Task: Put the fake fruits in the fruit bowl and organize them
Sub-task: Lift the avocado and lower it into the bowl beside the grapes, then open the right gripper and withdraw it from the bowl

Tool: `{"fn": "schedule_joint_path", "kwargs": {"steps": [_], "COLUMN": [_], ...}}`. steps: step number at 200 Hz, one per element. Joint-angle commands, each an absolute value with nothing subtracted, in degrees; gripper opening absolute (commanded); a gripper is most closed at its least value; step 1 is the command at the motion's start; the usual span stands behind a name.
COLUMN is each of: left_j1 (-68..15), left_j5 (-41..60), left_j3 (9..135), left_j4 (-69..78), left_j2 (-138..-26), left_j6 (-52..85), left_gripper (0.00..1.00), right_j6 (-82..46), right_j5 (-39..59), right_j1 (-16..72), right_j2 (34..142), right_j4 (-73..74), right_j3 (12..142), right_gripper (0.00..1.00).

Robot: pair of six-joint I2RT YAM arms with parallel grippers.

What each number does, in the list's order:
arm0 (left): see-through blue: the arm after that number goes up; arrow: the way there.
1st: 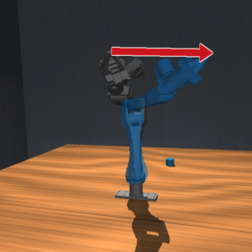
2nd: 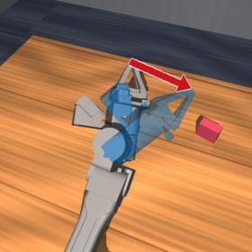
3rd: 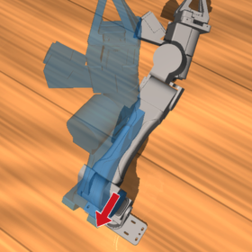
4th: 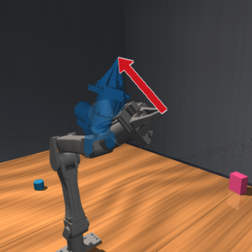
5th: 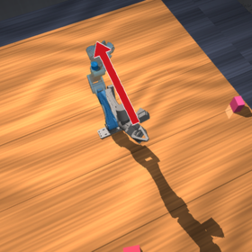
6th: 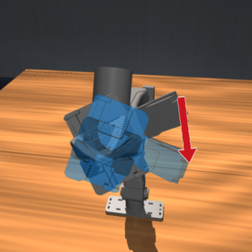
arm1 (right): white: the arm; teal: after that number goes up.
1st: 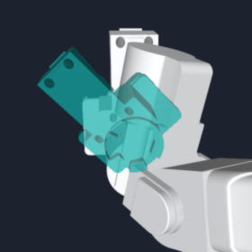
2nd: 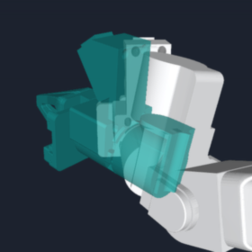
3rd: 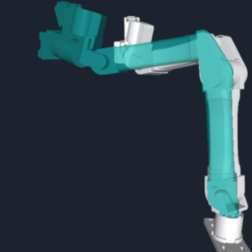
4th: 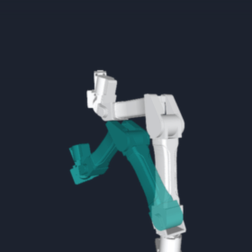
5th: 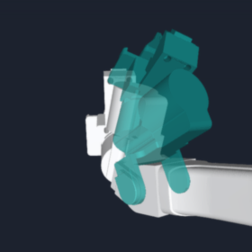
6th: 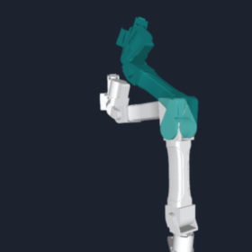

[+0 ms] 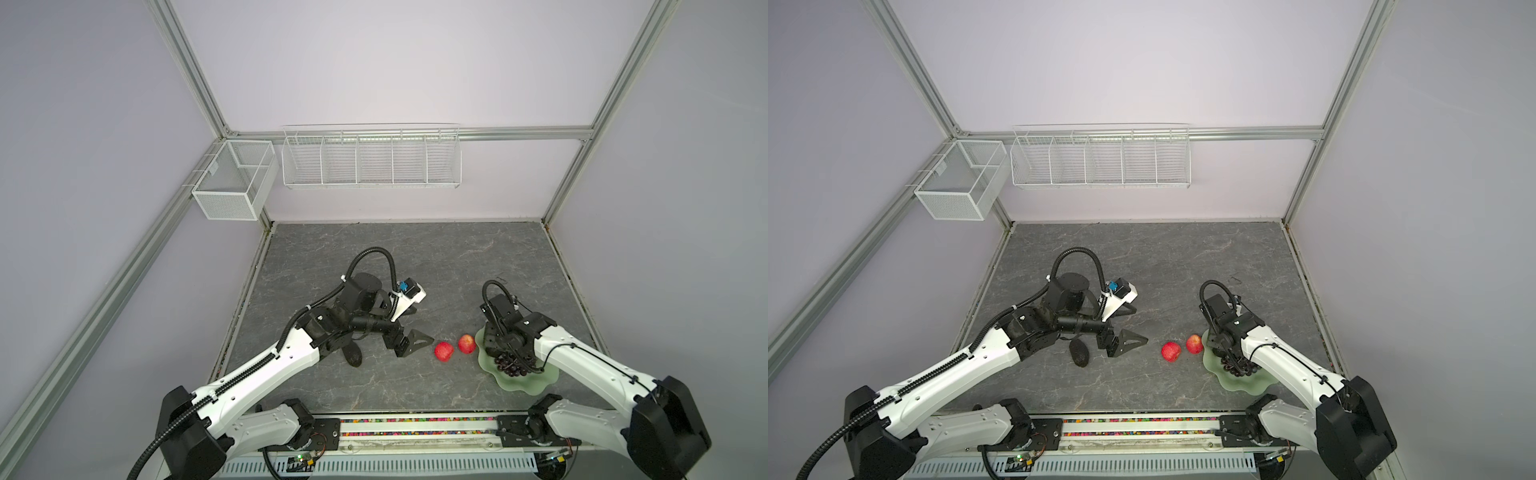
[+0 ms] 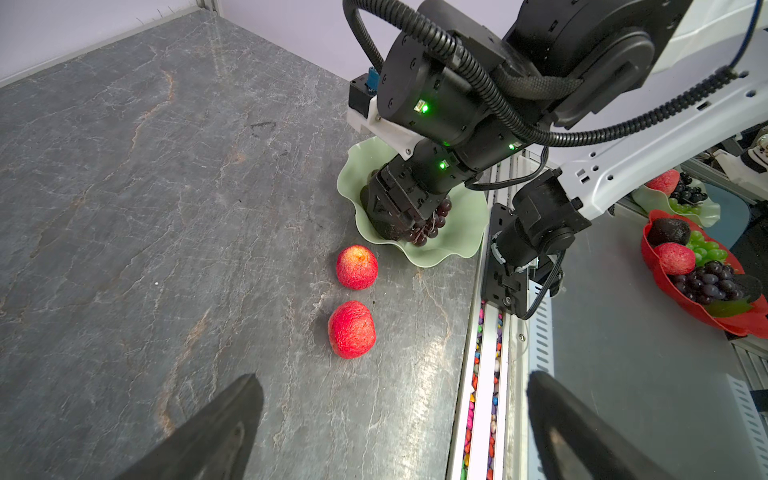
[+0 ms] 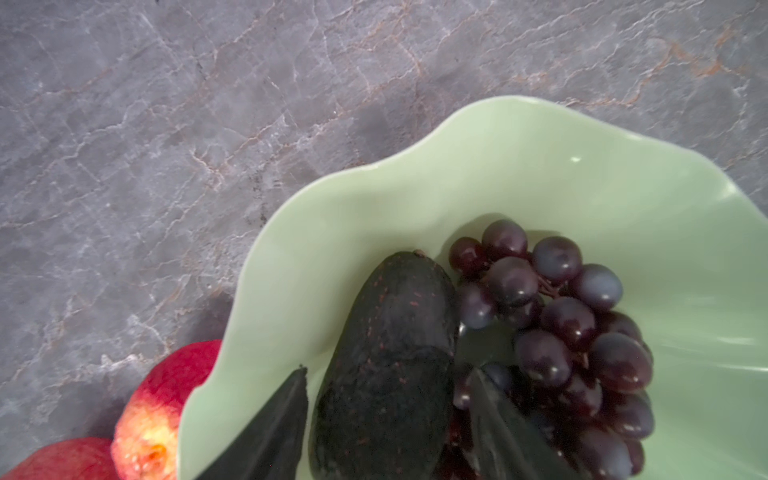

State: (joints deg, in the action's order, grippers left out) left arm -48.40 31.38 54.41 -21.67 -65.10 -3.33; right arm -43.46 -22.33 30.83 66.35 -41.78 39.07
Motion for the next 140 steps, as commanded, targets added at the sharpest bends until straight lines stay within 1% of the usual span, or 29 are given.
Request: {"fn": "schedule_joint_path", "kwargs": {"steps": [1, 34, 65, 85, 105, 136, 140], "left_j1": [-48.7, -48.7, -48.7, -48.7, -48.6, -48.7, -48.7], "left_j5": [31.6, 30.2, 24.9, 22.5, 13.8, 2.8, 1.4], "left_j3": [54.0, 54.1, 53.5, 52.4, 53.6, 55.4, 55.4], "left_j4": [-21.7, -22.4, -24.3, -26.5, -32.3, -44.7, -46.3], "left_j2": [-64.6, -63.9, -61.2, -57.8, -54.4, -48.8, -47.8], "left_j6": [-4.8, -4.5, -2.3, 0.4, 6.5, 19.7, 21.6], "left_gripper": [0.99, 0.99, 0.99, 0.99, 0.99, 0.99, 0.99], "right_j6": [-43.7, -42.7, -39.7, -36.3, -34.4, -31.4, -30.7], "right_j5": [-24.0, -25.6, -29.6, -26.5, -22.9, -21.5, -21.5], "right_j1": [30.5, 31.3, 38.0, 42.2, 45.8, 51.9, 52.9], "right_j2": [64.7, 62.5, 61.2, 62.0, 64.3, 73.9, 75.3], "right_j4": [-44.7, -46.7, -45.7, -38.2, -28.0, -17.5, -16.4], "right_j3": [40.3, 42.1, 46.7, 47.9, 47.5, 50.0, 52.0], "right_gripper": [0.66, 0.67, 0.74, 0.78, 0.80, 0.81, 0.81]}}
